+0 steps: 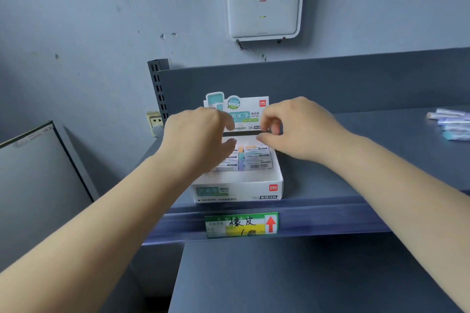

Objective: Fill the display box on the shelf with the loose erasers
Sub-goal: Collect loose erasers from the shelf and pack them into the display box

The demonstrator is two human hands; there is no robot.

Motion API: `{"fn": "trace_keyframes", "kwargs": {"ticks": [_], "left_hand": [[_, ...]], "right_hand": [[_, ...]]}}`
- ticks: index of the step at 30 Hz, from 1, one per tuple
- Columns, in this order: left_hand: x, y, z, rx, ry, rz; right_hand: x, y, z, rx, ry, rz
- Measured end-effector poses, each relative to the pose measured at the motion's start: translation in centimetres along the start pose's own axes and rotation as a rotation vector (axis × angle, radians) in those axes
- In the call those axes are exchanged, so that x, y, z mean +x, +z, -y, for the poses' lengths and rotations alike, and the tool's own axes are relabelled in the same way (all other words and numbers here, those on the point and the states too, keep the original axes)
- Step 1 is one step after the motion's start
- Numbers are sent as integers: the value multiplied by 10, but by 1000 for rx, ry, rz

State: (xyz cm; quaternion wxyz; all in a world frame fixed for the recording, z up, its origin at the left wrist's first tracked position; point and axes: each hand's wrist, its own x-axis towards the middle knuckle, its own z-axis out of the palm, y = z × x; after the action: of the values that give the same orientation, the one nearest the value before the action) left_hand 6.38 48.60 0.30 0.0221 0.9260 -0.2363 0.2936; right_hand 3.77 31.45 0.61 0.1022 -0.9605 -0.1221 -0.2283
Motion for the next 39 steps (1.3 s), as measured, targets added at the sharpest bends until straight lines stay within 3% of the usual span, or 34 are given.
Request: {"fn": "trace_keyframes", "kwargs": {"ticks": [4,13,25,39], "left_hand": [[14,-10,-38,91,173,-141],[47,1,-196,-123,310,-16],[78,17,-417,-283,485,57],[149,44,-512,-227,539,128]], "right_hand": [[-22,-24,-22,-321,-87,-145],[-122,-93,-141,-603,109,19],[-259,-179,-298,-636,338,66],[-279,-205,-408,-501,496,82]]}}
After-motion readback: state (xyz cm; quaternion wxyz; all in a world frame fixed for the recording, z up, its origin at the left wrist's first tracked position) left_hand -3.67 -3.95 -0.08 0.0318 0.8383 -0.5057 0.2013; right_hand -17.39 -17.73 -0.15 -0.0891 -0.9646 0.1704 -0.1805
